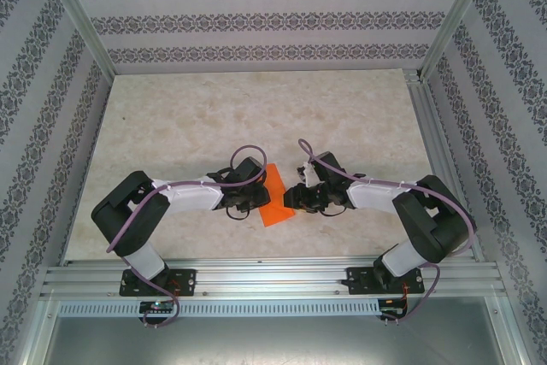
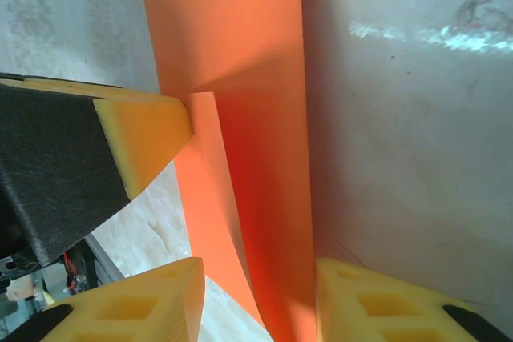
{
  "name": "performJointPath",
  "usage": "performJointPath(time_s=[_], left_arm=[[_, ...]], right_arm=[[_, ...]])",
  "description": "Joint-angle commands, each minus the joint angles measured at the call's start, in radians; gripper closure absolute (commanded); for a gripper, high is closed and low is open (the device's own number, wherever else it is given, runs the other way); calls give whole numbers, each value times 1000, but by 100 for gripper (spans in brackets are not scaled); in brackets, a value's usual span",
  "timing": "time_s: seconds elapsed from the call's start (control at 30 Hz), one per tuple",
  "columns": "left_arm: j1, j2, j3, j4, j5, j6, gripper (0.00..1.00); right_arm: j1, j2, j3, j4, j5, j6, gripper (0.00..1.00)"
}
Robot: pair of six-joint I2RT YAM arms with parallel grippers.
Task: Fold a paper plane with a square sheet of paper (pick it up from the middle)
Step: Turn over the paper at the center of the table.
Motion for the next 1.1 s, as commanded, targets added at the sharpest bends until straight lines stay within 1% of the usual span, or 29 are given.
performJointPath(time_s=[0.0, 0.2, 0.27, 0.33, 0.4, 0.47, 0.53, 0.67, 0.8, 0.87, 0.97, 1.0, 1.07], left_arm=[[8, 17, 10, -57, 2, -6, 79], [9, 9, 9, -58, 0, -6, 79], [9, 7, 10, -61, -1, -6, 79], [9, 3, 8, -57, -2, -7, 79], [9, -2, 7, -52, -1, -10, 78], [8, -7, 9, -50, 0, -9, 78], [9, -17, 8, -44, 2, -12, 77], [9, -54, 14, -46, 0, -11, 75], [9, -125, 23, -69, -21, -7, 69], [9, -176, 25, -99, -48, -6, 67], [12, -264, 25, -155, -109, -8, 62], [15, -296, 24, -181, -130, -8, 62], [24, -358, 20, -227, -172, -8, 58]], right_arm=[[-1, 18, -14, 57, -31, 10, 61], [-5, 26, -17, 59, -25, 10, 62], [-4, 20, -19, 64, -29, 7, 71], [-5, 17, -20, 67, -37, 9, 72], [-7, 14, -18, 63, -39, 2, 78], [-7, 10, -18, 53, -33, -6, 79], [-9, 3, -19, 48, -32, -12, 88], [-9, -26, -10, 8, -18, -34, 94], [-9, -84, 15, -84, 35, -83, 97], [-8, -117, 44, -167, 85, -124, 99], [-5, -179, 94, -296, 169, -187, 100], [-2, -199, 119, -361, 219, -214, 100], [14, -237, 199, -520, 363, -287, 100]])
